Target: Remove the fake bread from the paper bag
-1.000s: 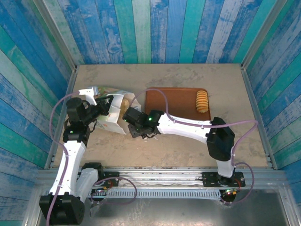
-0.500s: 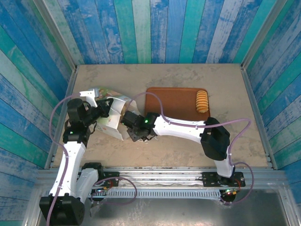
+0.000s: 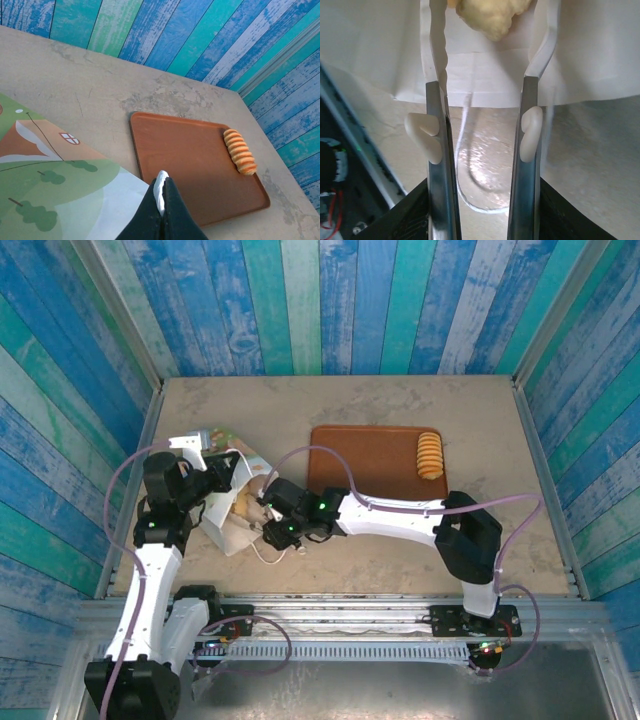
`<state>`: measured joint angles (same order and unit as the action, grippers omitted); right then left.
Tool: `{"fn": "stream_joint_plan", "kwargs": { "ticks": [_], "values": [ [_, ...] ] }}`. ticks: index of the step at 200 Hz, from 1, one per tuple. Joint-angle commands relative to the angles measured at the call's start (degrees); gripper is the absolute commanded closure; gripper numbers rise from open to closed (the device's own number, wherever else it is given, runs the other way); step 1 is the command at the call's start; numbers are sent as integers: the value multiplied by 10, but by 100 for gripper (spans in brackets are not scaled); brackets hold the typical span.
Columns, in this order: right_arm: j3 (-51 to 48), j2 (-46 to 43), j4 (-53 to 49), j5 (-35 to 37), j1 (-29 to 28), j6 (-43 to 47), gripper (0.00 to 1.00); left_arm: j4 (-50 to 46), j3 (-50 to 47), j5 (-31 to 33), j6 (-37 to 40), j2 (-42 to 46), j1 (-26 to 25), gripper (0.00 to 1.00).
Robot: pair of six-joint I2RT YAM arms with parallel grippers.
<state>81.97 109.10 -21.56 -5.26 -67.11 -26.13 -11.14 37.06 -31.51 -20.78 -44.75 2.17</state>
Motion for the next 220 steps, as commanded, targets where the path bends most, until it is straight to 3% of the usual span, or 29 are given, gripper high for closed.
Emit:
{"fn": "stream_joint_plan", "kwargs": {
  "ticks": [1, 59, 90, 113, 150, 185, 220],
  "values": [
    [-6, -19, 53, -43, -3, -4, 51, 6, -6, 10, 9, 10, 3, 100],
    [-24, -21, 115, -85, 4, -35, 50, 5, -6, 8, 10, 9, 3, 100],
    [-57, -11, 173, -86, 30, -140, 49, 4, -6, 6, 9, 10, 3, 100],
    [-85, 17, 251, -167, 56, -228, 49, 4, -6, 7, 11, 11, 3, 100],
    [-82, 32, 248, -180, 58, -233, 53, 2, -6, 10, 11, 14, 3, 100],
    [-80, 0, 196, -135, 55, -198, 62, 2, -6, 10, 11, 12, 4, 99],
    [-43, -47, 60, -6, 39, -130, 64, 1, -5, 11, 10, 11, 3, 100]
  ]
}}
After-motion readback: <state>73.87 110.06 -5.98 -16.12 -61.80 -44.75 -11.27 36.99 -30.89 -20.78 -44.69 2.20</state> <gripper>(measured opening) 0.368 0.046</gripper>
